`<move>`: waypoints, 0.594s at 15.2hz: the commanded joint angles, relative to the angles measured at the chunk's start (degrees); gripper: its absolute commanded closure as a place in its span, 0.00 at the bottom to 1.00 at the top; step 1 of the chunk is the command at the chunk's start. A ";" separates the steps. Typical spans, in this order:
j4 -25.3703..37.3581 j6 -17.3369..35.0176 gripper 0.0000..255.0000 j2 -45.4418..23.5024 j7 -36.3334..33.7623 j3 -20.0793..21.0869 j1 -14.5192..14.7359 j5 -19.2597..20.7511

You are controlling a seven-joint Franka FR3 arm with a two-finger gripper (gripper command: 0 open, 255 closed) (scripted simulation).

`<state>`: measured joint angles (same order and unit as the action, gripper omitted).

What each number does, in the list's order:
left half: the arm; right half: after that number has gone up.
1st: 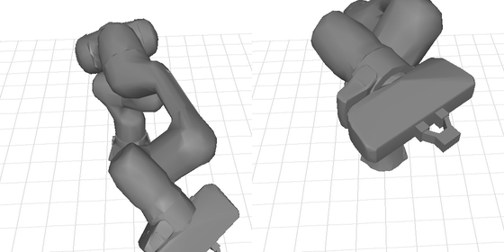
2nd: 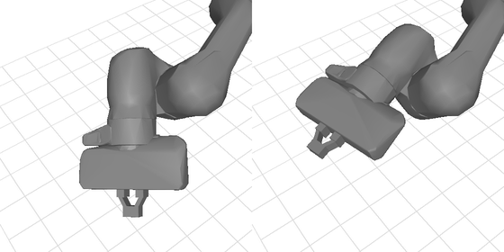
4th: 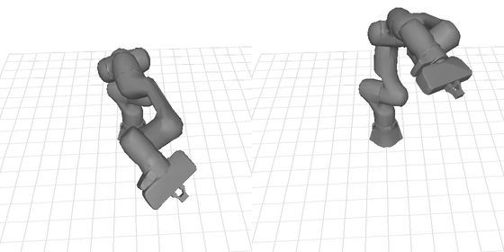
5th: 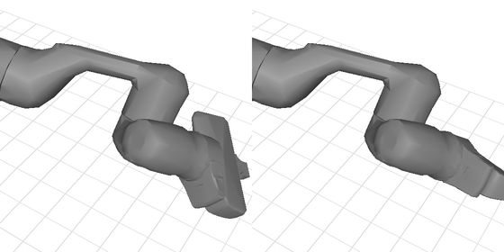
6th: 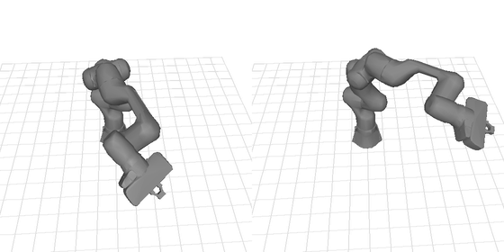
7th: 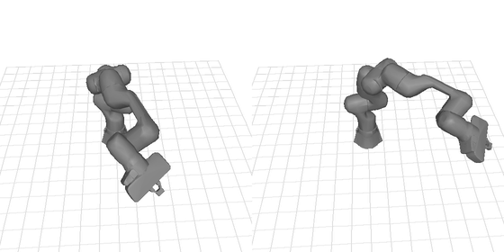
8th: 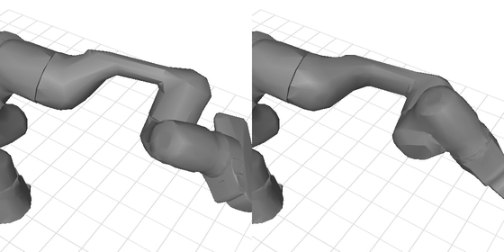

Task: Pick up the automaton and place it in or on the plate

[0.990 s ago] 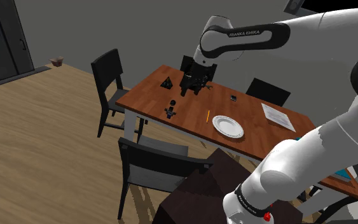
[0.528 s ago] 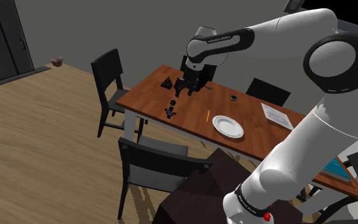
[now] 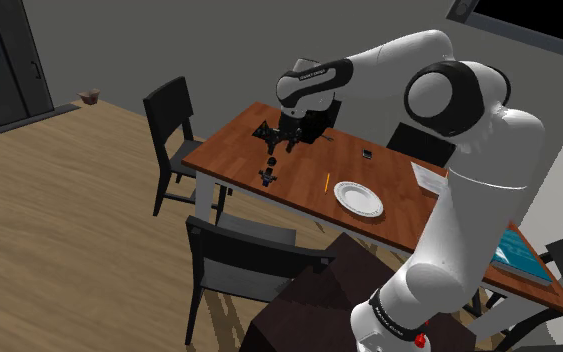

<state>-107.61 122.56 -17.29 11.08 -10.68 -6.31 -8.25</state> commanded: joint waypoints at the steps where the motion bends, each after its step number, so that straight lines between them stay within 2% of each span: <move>1: 4.51 -0.19 0.00 -4.61 0.81 0.01 -0.80 -0.74; 4: 10.72 -0.71 0.00 -10.67 1.77 0.13 -2.07 -1.59; 9: 9.48 2.33 0.00 -12.49 2.10 0.47 -2.11 -2.12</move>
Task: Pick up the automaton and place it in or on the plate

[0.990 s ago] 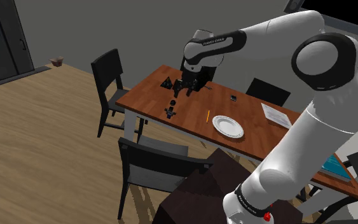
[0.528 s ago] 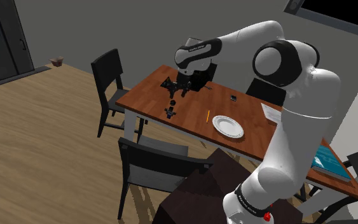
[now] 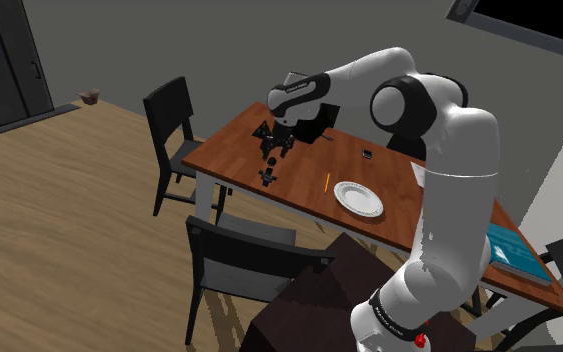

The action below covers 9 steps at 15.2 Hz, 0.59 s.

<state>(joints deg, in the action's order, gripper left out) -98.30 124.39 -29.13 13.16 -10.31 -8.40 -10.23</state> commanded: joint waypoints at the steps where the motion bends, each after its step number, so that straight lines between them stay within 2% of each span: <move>1: -0.04 1.10 0.00 -1.04 0.10 0.16 -0.03 -0.25; 9: -0.34 2.03 0.00 -1.68 0.21 0.28 -0.05 -0.43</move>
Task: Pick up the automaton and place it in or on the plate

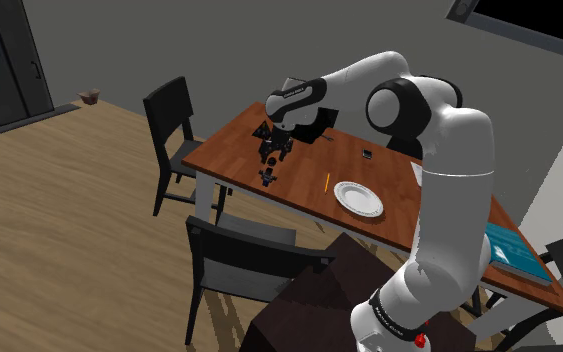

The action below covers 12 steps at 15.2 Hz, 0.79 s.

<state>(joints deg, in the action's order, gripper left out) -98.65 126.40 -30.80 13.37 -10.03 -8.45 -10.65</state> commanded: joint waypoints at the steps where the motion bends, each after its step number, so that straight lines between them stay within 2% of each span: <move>1: 0.01 0.01 0.00 -0.01 0.00 0.00 0.00 0.00; 2: 0.01 0.01 1.00 -0.02 0.00 0.00 0.00 0.00; 12: 0.13 -0.55 1.00 0.43 -0.10 -0.07 0.04 0.12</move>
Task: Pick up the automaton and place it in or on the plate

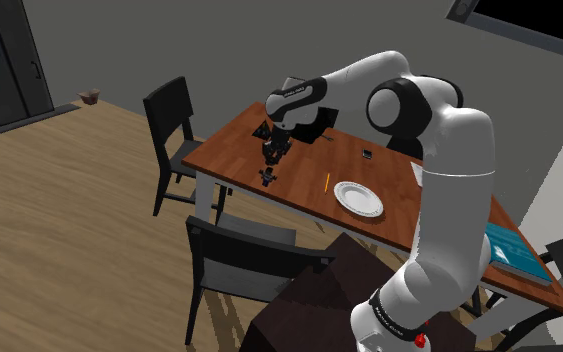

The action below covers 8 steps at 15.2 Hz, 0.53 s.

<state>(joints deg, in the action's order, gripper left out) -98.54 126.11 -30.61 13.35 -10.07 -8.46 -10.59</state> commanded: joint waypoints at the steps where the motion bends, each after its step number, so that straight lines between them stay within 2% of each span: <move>1: 0.17 -0.82 1.00 0.68 -0.19 -0.09 0.09 0.18; 8: 1.57 -4.94 1.00 3.45 -0.85 -0.51 0.32 0.97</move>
<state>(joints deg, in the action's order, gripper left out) -97.22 121.83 -27.56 12.68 -10.54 -8.22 -9.75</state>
